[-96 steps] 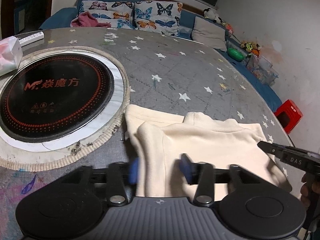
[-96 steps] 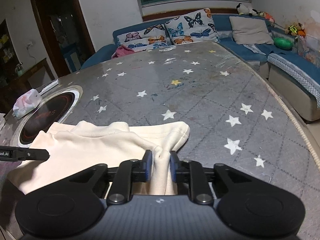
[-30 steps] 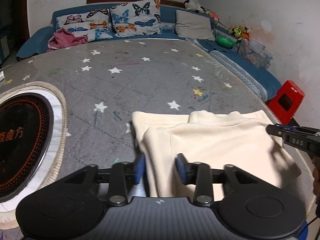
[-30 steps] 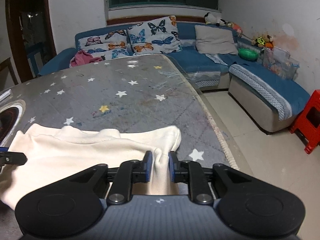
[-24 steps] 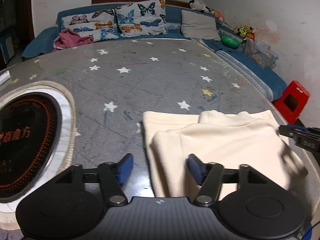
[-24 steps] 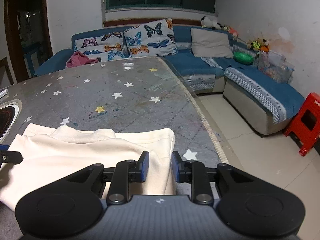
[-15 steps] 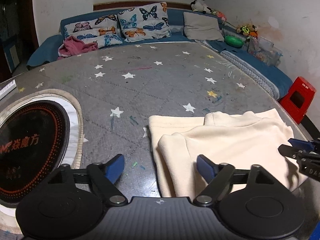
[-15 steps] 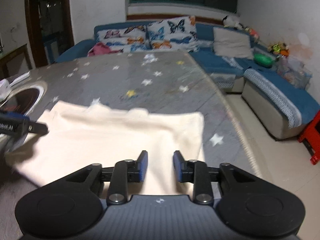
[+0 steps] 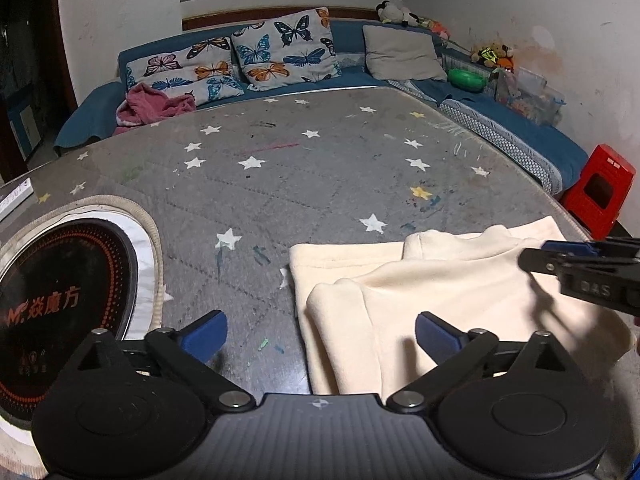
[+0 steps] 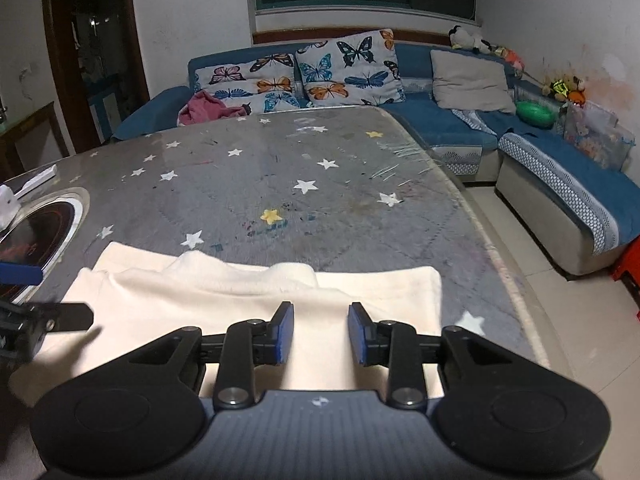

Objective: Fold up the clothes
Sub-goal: 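Open the left gripper and press the folded shirt flat with both grippers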

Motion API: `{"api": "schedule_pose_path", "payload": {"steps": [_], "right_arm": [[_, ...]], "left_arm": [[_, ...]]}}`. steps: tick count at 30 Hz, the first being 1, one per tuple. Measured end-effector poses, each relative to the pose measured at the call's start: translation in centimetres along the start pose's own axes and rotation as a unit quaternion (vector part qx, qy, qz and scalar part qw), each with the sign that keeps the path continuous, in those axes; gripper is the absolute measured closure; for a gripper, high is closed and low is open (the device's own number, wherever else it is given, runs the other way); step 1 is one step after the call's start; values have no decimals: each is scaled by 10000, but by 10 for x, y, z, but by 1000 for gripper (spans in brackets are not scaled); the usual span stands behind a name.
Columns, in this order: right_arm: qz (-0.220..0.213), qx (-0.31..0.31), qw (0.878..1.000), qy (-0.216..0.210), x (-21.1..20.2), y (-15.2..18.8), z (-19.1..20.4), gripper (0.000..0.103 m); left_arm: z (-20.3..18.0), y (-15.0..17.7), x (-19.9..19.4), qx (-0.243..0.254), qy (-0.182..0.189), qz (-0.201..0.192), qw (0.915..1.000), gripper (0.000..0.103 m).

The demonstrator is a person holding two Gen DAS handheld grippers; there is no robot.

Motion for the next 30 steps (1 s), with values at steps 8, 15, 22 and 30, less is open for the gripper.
{"api": "schedule_pose_path", "payload": {"steps": [8,15,22,30], "right_arm": [[-33,-96,9999,114,16,-1,6,73],[-90,-199,9997,-59,-1,0,17,73],[-23,-379,9992,-107,-8,9,29,68],[8,-599,9977,-330,-20,19,46,60]], "left_arm": [[2,-1,11,-73,3,112,9999,0],[3,1,15,-94,-5,159,9998,0],[3,7,19,-110,-67,284,9995,0],[1,9,21,-32,-152,260,9995,0]]}}
Point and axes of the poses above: each gripper's, at about its wrist camera, not at the fingertips, and x roughly the way its jaws point, z to its left, y to its underside, the point moved 8 cm from there along x, roughly the way its jaws point, and after that the axes turned 6 degrees about -z, right-handed, at the moved point
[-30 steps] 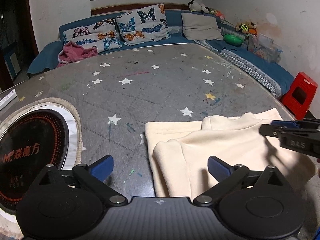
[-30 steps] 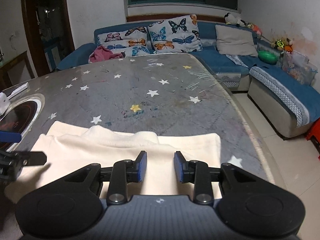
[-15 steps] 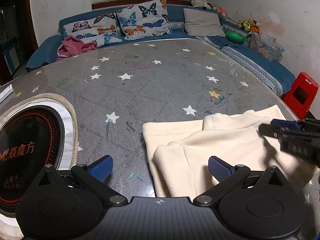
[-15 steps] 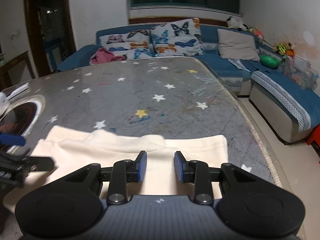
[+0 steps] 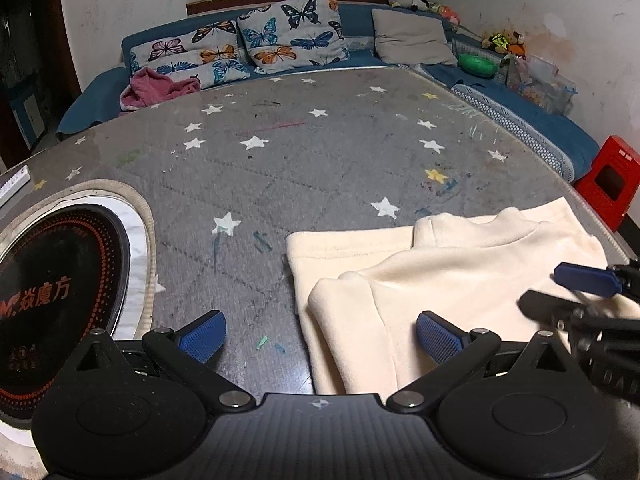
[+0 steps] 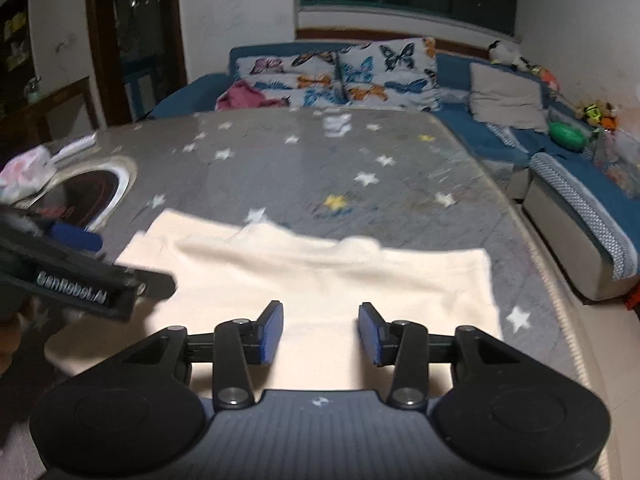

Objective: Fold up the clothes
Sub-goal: 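Open the left gripper and press the folded shirt flat with both grippers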

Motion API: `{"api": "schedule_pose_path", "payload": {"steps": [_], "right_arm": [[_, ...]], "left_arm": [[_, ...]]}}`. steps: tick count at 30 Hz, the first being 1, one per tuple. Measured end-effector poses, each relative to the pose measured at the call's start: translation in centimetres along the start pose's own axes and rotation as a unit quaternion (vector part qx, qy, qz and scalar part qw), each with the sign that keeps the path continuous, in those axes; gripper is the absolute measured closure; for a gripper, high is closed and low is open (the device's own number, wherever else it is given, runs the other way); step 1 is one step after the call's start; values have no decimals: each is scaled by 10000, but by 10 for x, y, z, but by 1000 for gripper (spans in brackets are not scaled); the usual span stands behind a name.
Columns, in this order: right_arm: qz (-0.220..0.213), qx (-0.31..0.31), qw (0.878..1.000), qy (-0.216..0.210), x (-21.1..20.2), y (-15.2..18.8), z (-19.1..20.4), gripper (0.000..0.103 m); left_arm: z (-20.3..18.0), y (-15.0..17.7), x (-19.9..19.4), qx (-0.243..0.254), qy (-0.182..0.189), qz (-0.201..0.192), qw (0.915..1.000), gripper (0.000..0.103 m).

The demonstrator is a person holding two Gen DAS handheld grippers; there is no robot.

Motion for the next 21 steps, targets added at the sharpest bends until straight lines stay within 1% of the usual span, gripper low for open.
{"api": "schedule_pose_path", "payload": {"steps": [4,9,12,14,18,21], "right_arm": [[-50,60,10000,-18,-11,1,1,58],[-118,161,9998,50,-36,8,-4,56],[-128,194,9996,166,-49,19,-9,56],[-155,147,9993,318,-56,25,-12,55],[-98,232,9991,329,-61,36,-17,53],[-142,193,9991,357,-66,35,-17,53]], "left_arm": [[1,1,0,-43,-5,3,10000,0],[5,1,-4,-116,13,-24,9999,0],[6,1,-13,-207,116,-103,9997,0],[6,2,-21,-194,100,-173,9996,0],[2,7,-38,-124,150,-298,9994,0],[-1,12,-50,-115,240,-361,9990,0]]}}
Point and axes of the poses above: each gripper's, at about its wrist camera, not at the fingertips, and x roughly the way its jaws point, z to its left, y to its underside, the point moved 8 cm from there along x, roughly the way its jaws point, and after that the axes turned 6 degrees about -z, right-handed, at the moved point
